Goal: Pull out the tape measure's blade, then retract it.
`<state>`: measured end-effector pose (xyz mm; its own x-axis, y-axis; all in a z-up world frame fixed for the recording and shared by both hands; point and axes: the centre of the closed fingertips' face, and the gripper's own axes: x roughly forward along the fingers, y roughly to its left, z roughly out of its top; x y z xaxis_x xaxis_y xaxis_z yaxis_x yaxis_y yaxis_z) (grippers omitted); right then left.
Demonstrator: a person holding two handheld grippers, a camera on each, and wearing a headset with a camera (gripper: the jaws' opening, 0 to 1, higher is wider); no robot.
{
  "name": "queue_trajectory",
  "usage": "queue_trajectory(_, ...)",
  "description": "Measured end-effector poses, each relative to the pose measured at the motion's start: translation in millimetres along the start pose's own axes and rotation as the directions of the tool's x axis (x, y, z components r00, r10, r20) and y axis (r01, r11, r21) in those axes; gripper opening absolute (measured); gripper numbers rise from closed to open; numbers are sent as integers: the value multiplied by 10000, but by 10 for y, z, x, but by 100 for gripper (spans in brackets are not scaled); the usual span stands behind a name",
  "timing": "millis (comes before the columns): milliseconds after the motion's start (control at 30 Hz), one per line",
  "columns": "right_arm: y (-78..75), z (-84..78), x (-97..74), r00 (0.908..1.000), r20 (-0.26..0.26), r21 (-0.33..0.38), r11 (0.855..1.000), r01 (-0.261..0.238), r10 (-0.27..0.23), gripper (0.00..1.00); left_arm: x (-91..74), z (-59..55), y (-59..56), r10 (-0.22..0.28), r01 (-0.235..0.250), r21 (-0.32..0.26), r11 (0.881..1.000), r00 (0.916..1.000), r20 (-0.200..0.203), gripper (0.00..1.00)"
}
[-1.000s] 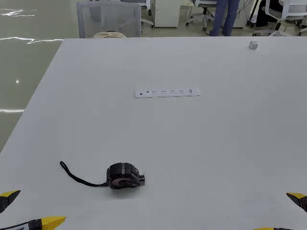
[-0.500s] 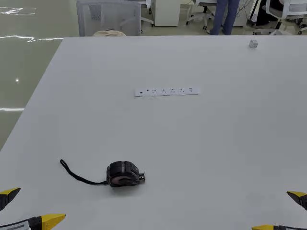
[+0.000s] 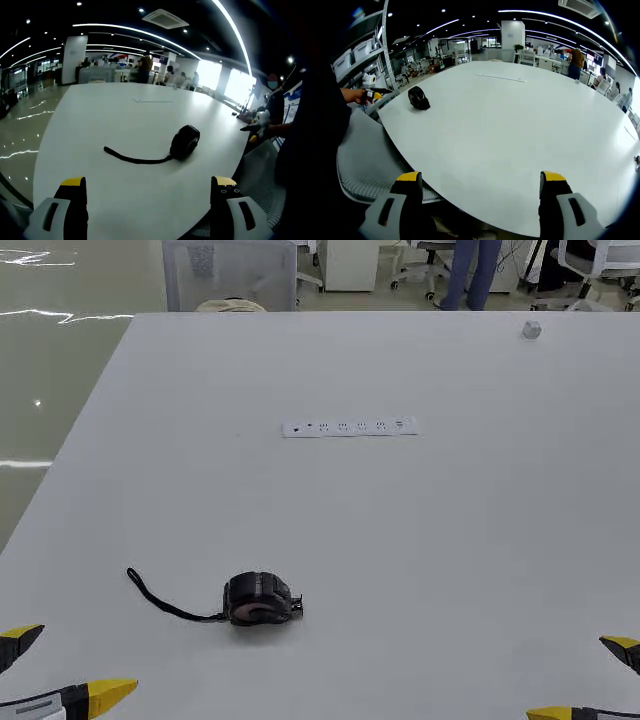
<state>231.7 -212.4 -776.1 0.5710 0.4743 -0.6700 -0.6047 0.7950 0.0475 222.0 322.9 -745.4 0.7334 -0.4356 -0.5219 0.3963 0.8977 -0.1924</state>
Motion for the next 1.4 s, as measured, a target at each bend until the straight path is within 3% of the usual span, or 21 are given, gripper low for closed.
queue_trajectory(167, 35, 54, 32, 9998, 85, -167, 9997, -155, 156, 100, 65, 56, -41, -291, 298, 399, 9988, 9994, -181, 100)
queue_trajectory(333, 60, 175, 101, 9988, 149, -637, 9970, -451, 461, 99, 198, 183, -91, -819, 902, 1406, 9860, 9946, -643, 100)
queue_trajectory(433, 80, 259, 157, 9978, 148, -846, 9944, -633, 648, 99, 307, 338, -177, -1281, 1423, 2041, 9685, 9884, -813, 100)
queue_trajectory(600, 169, 471, 281, 9928, 152, -1420, 9831, -1155, 1188, 98, 553, 603, -352, -1924, 2238, 3109, 9237, 9728, -1289, 100)
queue_trajectory(767, 304, 733, 401, 9847, 245, -1970, 9665, -1647, 1728, 97, 792, 785, -602, -2591, 3205, 4085, 8546, 9450, -1994, 100)
queue_trajectory(833, 336, 815, 461, 9819, 142, -2416, 9535, -1801, 1891, 95, 884, 820, -682, -2774, 3577, 4397, 8238, 9309, -2376, 100)
queue_trajectory(867, 374, 874, 494, 9793, 125, -2554, 9476, -1920, 2019, 94, 931, 829, -733, -2863, 3836, 4597, 8010, 9197, -2686, 100)
queue_trajectory(1000, 551, 1078, 605, 9664, 32, -2973, 9230, -2444, 2570, 94, 1060, 863, -912, -3196, 4589, 5003, 7343, 8838, -3417, 100)
queue_trajectory(1033, 587, 1137, 658, 9643, -3, -3042, 9186, -2523, 2647, 94, 1096, 845, -966, -3302, 4886, 5066, 7104, 8670, -3732, 99)
queue_trajectory(1100, 674, 1218, 718, 9545, -47, -3179, 9046, -2841, 2981, 93, 1150, 810, -1011, -3294, 5175, 5133, 6846, 8479, -4155, 98)
queue_trajectory(1133, 716, 1282, 768, 9523, -52, -3401, 8950, -2886, 3051, 94, 1186, 780, -1043, -3288, 5378, 5180, 6651, 8338, -4435, 97)
queue_trajectory(1233, 845, 1385, 873, 9378, -321, -3692, 8678, -3325, 3457, 94, 1274, 710, -1107, -3252, 5714, 5124, 6411, 8070, -4929, 99)
queue_trajectory(1300, 914, 1447, 946, 9293, -528, -3983, 8456, -3554, 3656, 94, 1324, 677, -1143, -3193, 5887, 5244, 6152, 7942, -5170, 99)
queue_trajectory(1400, 990, 1521, 1038, 9184, -681, -4164, 8254, -3813, 3899, 94, 1381, 640, -1193, -3136, 6053, 5291, 5946, 7806, -5407, 98)
